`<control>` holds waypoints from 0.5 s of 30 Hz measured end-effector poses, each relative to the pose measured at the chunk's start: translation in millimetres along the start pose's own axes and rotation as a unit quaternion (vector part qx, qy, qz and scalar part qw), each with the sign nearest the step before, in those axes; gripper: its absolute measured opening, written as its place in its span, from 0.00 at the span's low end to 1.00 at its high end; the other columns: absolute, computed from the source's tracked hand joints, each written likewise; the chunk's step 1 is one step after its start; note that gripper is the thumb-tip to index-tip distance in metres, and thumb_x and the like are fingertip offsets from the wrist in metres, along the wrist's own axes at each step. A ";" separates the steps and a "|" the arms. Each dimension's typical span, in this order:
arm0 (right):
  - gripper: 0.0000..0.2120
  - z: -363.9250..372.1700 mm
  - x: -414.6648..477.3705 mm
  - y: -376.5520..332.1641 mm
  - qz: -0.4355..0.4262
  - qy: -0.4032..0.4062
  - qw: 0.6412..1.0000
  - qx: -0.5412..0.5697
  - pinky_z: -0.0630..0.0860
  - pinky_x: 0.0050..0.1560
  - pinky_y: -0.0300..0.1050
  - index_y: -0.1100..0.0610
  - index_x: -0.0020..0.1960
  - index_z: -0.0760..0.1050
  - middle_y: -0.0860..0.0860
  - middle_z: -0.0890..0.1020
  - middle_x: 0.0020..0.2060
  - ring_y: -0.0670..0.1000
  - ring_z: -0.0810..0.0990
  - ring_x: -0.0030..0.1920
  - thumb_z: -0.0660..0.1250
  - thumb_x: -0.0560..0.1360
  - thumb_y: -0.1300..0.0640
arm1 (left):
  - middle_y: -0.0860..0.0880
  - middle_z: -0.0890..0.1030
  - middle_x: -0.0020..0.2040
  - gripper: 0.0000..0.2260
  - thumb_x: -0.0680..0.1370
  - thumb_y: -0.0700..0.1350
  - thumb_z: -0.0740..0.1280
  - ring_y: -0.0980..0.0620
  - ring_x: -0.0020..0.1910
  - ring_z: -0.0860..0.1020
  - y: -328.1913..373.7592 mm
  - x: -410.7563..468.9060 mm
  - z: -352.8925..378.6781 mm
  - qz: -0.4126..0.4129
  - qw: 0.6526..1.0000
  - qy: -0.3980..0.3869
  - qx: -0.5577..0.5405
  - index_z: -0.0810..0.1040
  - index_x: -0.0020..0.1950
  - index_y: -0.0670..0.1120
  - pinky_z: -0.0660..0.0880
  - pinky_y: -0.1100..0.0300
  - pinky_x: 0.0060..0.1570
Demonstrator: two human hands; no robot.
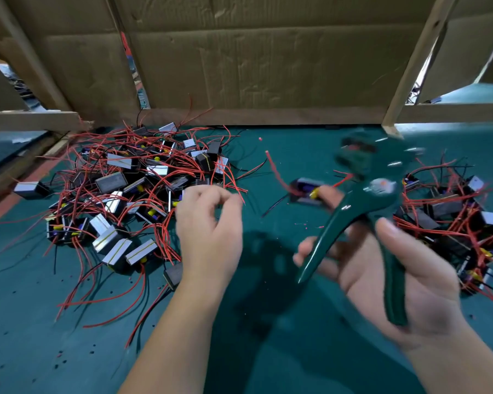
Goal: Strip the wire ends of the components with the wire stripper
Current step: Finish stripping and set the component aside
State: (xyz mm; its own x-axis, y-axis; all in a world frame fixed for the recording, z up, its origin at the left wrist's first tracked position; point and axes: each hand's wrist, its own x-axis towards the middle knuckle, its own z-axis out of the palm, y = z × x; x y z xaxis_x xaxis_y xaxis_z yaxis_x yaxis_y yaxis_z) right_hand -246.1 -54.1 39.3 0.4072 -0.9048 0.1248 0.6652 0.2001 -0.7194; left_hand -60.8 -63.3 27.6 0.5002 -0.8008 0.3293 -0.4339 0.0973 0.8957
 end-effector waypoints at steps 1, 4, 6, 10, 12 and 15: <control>0.26 -2.0 0.8 -4.3 -0.050 0.026 0.998 -0.025 0.78 0.47 0.61 0.62 0.57 0.75 0.57 0.81 0.45 0.65 0.81 0.44 0.78 0.63 0.53 | 0.53 0.72 0.51 0.05 0.72 0.49 0.62 0.52 0.57 0.68 -3.0 1.7 -0.1 -0.023 0.994 0.017 0.103 0.76 0.39 0.52 0.62 0.60 0.57; 0.06 -10.1 2.4 -15.7 -0.138 0.092 0.984 -0.066 0.79 0.49 0.56 0.54 0.50 0.71 0.52 0.81 0.43 0.64 0.81 0.50 0.62 0.74 0.56 | 0.44 0.63 0.71 0.14 0.73 0.51 0.64 0.44 0.71 0.57 -14.8 4.1 1.1 -0.105 0.943 -0.050 0.312 0.76 0.59 0.55 0.51 0.51 0.68; 0.06 -15.0 3.4 -17.5 -0.141 0.104 0.983 -0.052 0.79 0.51 0.56 0.53 0.51 0.70 0.51 0.81 0.43 0.63 0.81 0.52 0.58 0.74 0.56 | 0.39 0.57 0.75 0.19 0.75 0.54 0.63 0.42 0.73 0.53 -19.2 2.3 3.0 -0.113 0.908 -0.092 0.393 0.71 0.66 0.56 0.47 0.48 0.71; 0.08 -18.9 3.9 -13.0 -0.121 0.091 0.987 -0.047 0.79 0.51 0.56 0.57 0.51 0.69 0.54 0.79 0.43 0.65 0.81 0.52 0.62 0.73 0.57 | 0.43 0.65 0.70 0.19 0.76 0.54 0.61 0.41 0.67 0.62 -24.5 0.5 1.1 -0.080 0.876 -0.075 0.469 0.73 0.65 0.52 0.52 0.47 0.67; 0.16 -19.6 4.8 -12.0 -0.129 0.097 0.985 -0.064 0.78 0.52 0.56 0.58 0.59 0.67 0.57 0.75 0.49 0.66 0.80 0.53 0.63 0.72 0.57 | 0.46 0.67 0.67 0.18 0.76 0.52 0.62 0.43 0.64 0.66 -24.8 4.0 -1.8 -0.080 0.889 -0.069 0.446 0.74 0.64 0.48 0.55 0.48 0.65; 0.17 -19.5 6.5 -11.8 -0.157 0.086 0.980 -0.092 0.78 0.53 0.57 0.55 0.63 0.65 0.54 0.79 0.50 0.65 0.80 0.54 0.59 0.74 0.59 | 0.47 0.67 0.66 0.19 0.76 0.49 0.62 0.47 0.60 0.70 -24.7 6.4 -3.4 -0.079 0.914 -0.064 0.392 0.73 0.64 0.43 0.55 0.50 0.64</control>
State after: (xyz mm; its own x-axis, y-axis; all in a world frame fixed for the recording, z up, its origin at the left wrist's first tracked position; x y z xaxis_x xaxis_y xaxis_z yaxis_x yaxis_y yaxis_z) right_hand -263.6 -69.6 35.3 0.0786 -0.9638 0.2547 0.6107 -0.1554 -0.7765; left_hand -44.3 -68.8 8.6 0.5332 -0.8356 0.1320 -0.7928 -0.4391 0.4227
